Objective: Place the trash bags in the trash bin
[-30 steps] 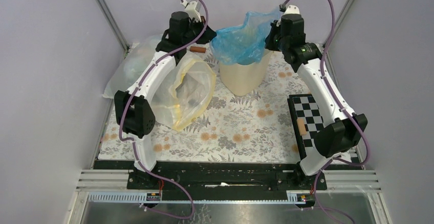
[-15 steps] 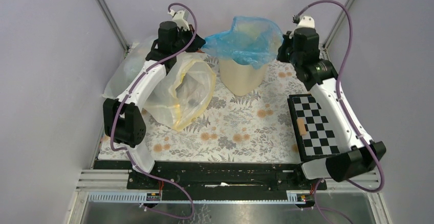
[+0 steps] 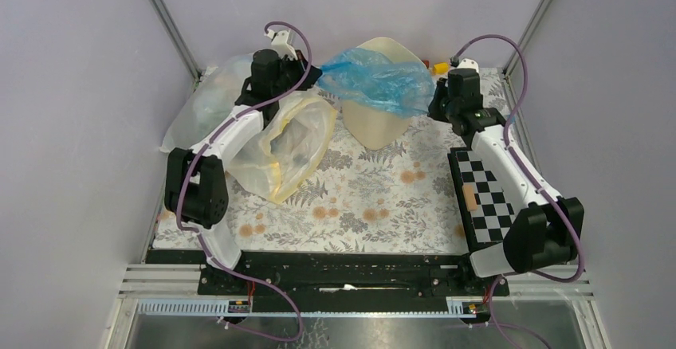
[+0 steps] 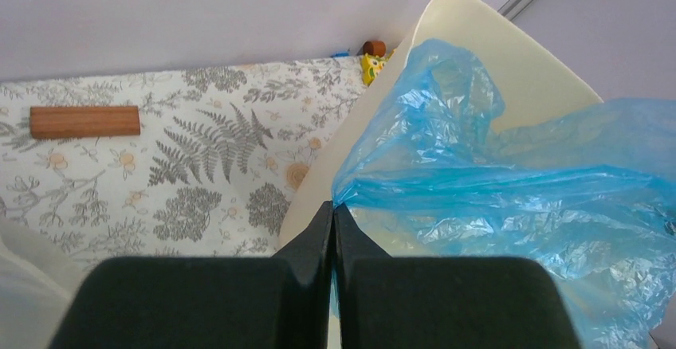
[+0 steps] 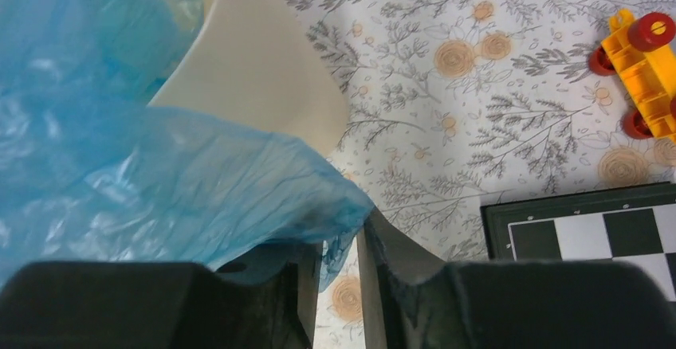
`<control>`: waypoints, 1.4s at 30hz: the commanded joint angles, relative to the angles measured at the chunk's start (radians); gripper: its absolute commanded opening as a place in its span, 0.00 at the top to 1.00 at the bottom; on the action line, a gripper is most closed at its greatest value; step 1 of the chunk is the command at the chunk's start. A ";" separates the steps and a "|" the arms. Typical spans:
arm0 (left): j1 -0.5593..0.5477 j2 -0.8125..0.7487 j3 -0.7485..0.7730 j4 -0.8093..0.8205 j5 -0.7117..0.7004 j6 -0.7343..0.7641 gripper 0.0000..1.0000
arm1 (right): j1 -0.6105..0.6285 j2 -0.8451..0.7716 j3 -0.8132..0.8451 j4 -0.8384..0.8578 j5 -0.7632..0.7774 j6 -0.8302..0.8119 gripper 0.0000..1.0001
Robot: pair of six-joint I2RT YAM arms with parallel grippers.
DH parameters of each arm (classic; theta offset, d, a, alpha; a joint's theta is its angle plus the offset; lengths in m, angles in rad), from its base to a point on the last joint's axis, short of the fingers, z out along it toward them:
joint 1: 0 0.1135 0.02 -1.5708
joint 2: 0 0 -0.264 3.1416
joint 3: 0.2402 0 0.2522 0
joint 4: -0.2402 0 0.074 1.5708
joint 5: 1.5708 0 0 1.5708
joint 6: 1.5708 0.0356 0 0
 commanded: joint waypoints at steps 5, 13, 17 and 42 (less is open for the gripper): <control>0.002 0.079 0.064 0.167 -0.013 -0.001 1.00 | -0.082 0.058 0.117 0.104 -0.118 -0.012 0.43; 0.010 0.153 0.148 0.150 -0.024 -0.001 1.00 | -0.131 0.152 0.232 0.115 -0.171 -0.037 0.39; 0.010 0.199 0.201 0.145 0.016 -0.001 1.00 | -0.165 0.224 0.285 0.113 -0.252 -0.020 0.39; 0.017 0.486 0.426 0.372 0.537 -0.402 0.81 | -0.288 0.377 0.206 0.550 -1.066 0.152 0.51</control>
